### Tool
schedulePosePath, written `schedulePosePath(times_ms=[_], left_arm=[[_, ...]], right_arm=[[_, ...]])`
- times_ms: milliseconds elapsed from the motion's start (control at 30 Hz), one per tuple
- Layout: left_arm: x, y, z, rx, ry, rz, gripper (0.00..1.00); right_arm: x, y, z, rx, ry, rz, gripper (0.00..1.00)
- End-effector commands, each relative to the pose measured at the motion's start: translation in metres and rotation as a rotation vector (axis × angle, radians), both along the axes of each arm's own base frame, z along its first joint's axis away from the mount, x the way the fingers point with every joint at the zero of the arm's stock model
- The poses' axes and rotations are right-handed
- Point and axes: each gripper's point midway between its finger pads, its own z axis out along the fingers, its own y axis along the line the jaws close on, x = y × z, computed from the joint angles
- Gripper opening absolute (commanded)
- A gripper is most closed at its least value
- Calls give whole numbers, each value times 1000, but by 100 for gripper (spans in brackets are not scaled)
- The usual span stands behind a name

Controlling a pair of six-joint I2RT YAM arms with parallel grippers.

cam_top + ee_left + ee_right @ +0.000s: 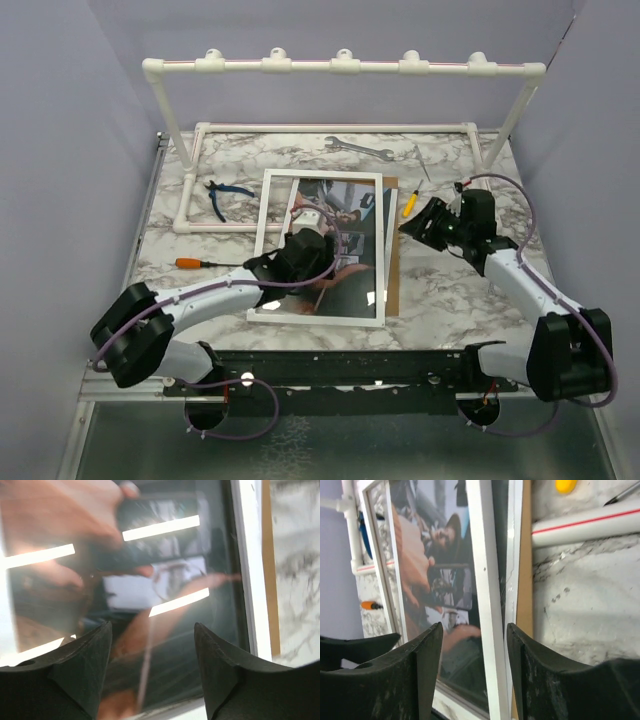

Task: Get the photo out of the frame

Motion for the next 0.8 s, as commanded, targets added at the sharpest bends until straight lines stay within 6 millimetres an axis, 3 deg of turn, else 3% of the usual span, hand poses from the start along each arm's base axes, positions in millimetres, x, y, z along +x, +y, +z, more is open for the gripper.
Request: schedulePosePath(times_ms=[0,167,367,500,767], left_arm=[[26,45,23,-39,-34,134,65],[42,68,30,-68,-29,177,59],[56,76,19,-71,19,202,54],[67,82,9,-79,61,233,53],[85,97,4,-90,78,278,52]], right_arm=[[33,-7,4,1,-34,13,52],[78,-16,-3,13,-29,45,39],[127,-34,-18,-29,-25,16,39],[155,-36,-24,-48,-37,24,43],[181,-30,-44,-38,-5,78,40]])
